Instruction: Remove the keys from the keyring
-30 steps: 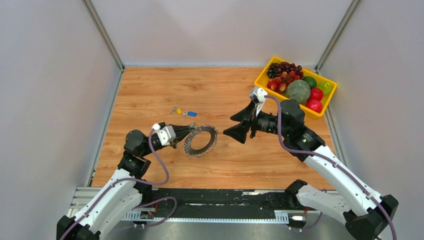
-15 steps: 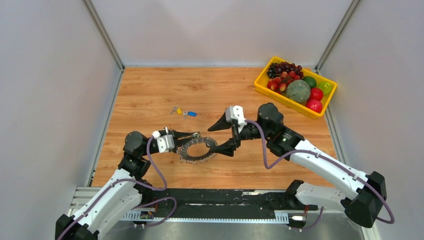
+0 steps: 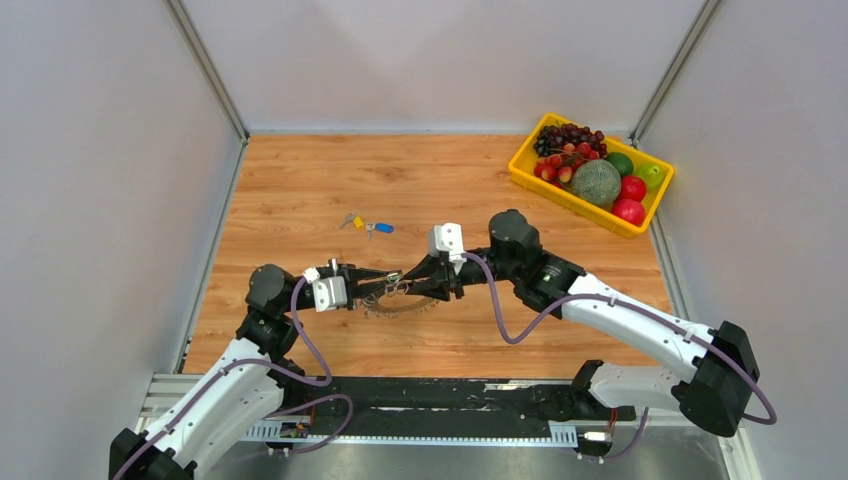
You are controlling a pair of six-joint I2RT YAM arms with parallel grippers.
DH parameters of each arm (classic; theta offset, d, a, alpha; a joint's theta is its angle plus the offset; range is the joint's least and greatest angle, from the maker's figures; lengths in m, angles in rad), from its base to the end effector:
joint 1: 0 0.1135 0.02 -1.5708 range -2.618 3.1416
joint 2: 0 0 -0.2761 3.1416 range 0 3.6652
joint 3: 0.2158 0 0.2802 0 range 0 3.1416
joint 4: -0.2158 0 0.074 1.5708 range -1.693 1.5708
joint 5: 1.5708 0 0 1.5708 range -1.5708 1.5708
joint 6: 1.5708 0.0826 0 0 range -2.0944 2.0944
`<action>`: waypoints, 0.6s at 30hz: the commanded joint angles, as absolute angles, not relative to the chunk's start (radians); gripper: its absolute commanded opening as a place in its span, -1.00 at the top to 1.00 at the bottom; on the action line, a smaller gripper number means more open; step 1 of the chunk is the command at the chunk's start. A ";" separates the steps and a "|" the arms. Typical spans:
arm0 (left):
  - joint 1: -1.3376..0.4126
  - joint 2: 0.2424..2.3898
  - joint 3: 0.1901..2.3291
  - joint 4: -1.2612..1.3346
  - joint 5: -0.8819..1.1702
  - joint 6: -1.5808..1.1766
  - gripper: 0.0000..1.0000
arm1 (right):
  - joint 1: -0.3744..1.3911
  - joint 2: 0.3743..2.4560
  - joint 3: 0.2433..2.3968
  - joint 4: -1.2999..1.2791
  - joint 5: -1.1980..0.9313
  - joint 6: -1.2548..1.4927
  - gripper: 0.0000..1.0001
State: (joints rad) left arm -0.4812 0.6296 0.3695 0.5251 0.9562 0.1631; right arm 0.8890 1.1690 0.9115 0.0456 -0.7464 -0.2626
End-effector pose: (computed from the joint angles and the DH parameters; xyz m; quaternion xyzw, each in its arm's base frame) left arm 0.1409 -0.1497 0.2955 0.5174 0.3959 -0.3877 0.6521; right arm 0.1604 0.2866 0.3276 -0.5866 0.4828 0.4501 0.4693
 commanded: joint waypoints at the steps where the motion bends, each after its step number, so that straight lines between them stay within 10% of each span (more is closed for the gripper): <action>1: -0.485 0.612 0.388 0.603 0.974 0.184 1.00 | 0.908 1.194 0.962 0.036 -0.736 -0.299 0.54; 6: -0.486 0.604 0.389 0.567 0.881 0.205 0.85 | 0.909 1.182 0.959 0.005 -0.694 -0.304 1.00; 11: -0.486 0.592 0.400 0.510 0.787 0.239 -0.27 | 0.909 1.133 0.928 -0.028 -0.624 -0.313 1.00; 18: -0.486 0.590 0.400 0.501 0.793 0.242 -0.41 | 0.909 1.115 0.924 -0.021 -0.585 -0.306 1.00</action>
